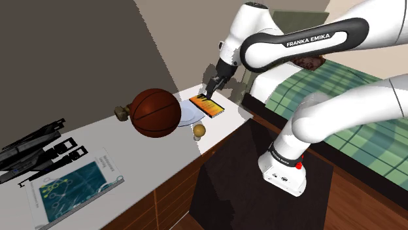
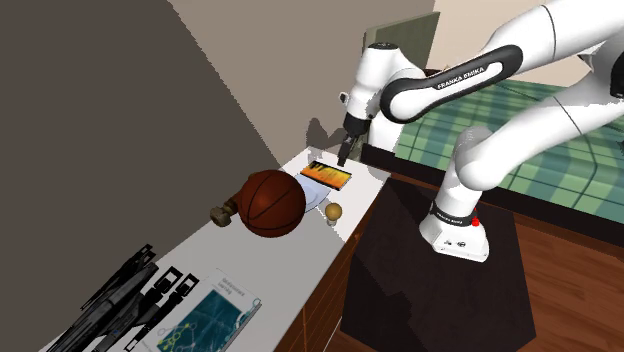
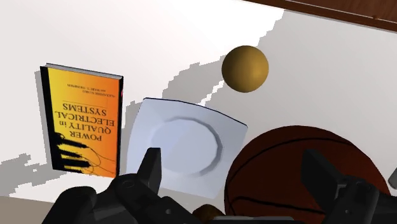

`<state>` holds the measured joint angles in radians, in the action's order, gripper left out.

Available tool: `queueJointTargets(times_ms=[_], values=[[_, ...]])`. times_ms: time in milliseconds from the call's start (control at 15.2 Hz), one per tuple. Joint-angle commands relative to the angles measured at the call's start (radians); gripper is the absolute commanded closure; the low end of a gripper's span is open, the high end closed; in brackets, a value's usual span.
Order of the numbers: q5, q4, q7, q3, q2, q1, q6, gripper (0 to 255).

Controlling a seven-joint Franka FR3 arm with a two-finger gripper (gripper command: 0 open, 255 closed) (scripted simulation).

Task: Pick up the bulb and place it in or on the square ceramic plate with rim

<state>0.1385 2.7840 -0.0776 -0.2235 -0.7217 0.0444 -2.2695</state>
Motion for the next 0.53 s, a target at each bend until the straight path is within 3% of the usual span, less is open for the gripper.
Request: queueJointTargets(times_ms=[0,462], values=[[0.014,0.045,-0.018,-0.023,0.046,0.006,-0.092,0],[0.03,0.113,-0.103,-0.122,0.312,-0.002,-0.423,0]])
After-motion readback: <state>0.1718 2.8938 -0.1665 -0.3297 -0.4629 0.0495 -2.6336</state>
